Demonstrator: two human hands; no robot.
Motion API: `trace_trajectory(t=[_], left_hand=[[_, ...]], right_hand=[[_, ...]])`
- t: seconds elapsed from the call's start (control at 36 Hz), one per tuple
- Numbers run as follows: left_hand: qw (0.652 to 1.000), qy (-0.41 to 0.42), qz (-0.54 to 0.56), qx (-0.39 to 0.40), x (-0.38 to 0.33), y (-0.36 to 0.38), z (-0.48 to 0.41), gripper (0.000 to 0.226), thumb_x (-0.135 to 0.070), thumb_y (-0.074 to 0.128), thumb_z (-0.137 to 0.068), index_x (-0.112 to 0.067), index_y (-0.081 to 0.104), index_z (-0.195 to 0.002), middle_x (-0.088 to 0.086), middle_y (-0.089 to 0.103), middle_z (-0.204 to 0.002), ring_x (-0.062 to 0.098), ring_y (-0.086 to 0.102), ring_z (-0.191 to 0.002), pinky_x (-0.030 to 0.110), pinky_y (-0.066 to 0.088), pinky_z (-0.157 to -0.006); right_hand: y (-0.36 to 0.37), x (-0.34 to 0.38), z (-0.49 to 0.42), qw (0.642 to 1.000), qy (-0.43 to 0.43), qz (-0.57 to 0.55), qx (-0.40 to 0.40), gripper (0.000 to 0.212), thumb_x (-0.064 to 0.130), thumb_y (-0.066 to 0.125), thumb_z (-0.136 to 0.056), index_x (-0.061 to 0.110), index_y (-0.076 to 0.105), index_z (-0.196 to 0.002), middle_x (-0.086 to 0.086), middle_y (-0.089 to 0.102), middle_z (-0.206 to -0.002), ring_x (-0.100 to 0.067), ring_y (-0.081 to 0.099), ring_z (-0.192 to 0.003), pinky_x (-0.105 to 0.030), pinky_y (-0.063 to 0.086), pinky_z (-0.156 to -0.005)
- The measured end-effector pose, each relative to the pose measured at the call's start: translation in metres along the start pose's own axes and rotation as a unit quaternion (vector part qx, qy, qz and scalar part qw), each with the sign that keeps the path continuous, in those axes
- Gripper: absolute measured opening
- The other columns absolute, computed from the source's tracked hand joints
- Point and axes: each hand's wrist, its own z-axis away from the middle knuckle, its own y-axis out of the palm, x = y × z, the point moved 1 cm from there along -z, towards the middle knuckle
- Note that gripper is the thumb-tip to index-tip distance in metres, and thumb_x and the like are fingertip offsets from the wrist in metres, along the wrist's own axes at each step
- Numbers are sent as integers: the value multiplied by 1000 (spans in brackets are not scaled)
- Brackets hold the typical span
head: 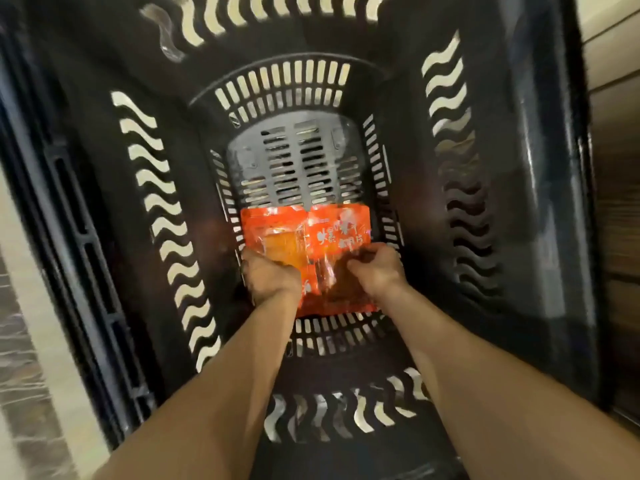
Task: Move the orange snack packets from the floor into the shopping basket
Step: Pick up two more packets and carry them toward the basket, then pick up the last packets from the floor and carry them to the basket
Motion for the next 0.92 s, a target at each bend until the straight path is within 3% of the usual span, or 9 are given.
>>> trace_trajectory(t=[0.11,0.22,0.36,0.42,0.53,0.75,0.92], left_hand=[[979,154,-132,33,-9,-28,19,60,-10,57,-85,-14,40,-143,13,50,-139,33,50,-127,45,45,-104],[927,273,-245,74,-43,-80,60,55,-18,59,-86,-20,45,-139,8,54,-138,31,51,-126,45,42,-106],[857,387,-331,76,-104,-174,126,38,-23,61,-85,-20,53,-122,8,63,-119,30,61,-111,44,50,-96],[848,402,-338,64,-128,-226,157,35,-27,60,-85,-20,57,-118,8,66,-113,30,65,-103,42,53,-89],[856,420,-299,37,-155,-336,228,27,-27,56,-84,-21,62,-110,7,67,-107,30,65,-101,41,54,-85],[876,412,-229,-101,-125,-534,390,47,-36,55,-90,-23,49,-135,4,56,-135,25,55,-120,41,45,-103],[880,353,-192,-254,-48,-642,509,38,-36,55,-88,-27,55,-126,-1,64,-121,21,63,-104,33,49,-88]], right_hand=[[-22,22,30,994,-42,98,-11,39,23,66,-89,12,59,-125,-14,66,-123,-33,62,-116,-39,50,-100],[-50,72,80,972,-127,198,-14,34,31,57,-90,10,62,-116,-18,68,-117,-38,62,-111,-39,51,-93],[-94,160,169,927,-253,278,2,32,26,60,-87,15,60,-117,-13,68,-116,-36,64,-109,-45,54,-91],[-117,201,220,901,-306,308,-4,37,25,58,-86,17,57,-123,-13,67,-118,-36,63,-109,-45,54,-90],[-161,271,333,832,-414,369,-10,37,20,55,-91,9,54,-126,-14,63,-120,-35,60,-111,-39,51,-84],[-216,349,577,679,-586,440,-37,36,27,49,-96,15,51,-130,-11,59,-126,-34,59,-113,-44,53,-88],[-208,356,733,517,-697,496,-29,36,31,46,-98,16,49,-130,-8,59,-119,-31,60,-108,-42,53,-83]])
